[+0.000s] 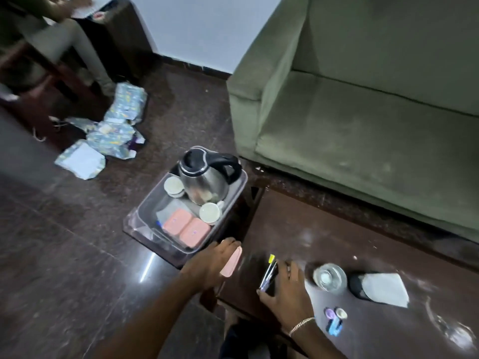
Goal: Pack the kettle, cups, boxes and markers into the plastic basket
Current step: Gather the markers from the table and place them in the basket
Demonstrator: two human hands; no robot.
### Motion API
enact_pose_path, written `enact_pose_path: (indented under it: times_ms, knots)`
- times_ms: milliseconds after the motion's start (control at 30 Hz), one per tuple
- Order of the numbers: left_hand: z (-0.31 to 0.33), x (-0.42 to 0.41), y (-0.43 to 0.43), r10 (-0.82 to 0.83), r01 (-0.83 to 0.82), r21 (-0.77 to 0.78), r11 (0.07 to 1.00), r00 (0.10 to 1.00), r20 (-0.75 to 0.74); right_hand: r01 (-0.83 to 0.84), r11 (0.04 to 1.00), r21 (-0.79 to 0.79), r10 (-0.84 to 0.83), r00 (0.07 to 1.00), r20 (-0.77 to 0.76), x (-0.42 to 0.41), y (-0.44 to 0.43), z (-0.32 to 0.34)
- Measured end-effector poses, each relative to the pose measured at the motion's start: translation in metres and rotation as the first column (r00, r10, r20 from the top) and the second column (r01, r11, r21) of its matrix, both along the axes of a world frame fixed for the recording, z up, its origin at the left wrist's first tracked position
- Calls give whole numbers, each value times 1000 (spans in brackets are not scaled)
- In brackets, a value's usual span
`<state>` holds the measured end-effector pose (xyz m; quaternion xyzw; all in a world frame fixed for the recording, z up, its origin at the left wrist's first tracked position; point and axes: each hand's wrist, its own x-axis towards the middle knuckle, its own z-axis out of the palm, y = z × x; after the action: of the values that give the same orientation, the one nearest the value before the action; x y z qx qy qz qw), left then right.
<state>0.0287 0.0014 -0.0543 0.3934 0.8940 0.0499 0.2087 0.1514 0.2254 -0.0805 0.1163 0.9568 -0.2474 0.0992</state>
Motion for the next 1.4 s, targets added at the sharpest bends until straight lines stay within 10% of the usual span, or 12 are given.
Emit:
enact_pose_path:
  times_ms: [333, 1400]
  knots:
    - [1, -110, -159, 330, -327, -76, 942, 944, 24, -142, 981, 129, 149, 988, -44, -135, -143, 13]
    - [-46, -188, -191, 280, -253, -186, 949, 950, 137, -73, 984, 159, 61, 995, 79, -156, -197, -32]
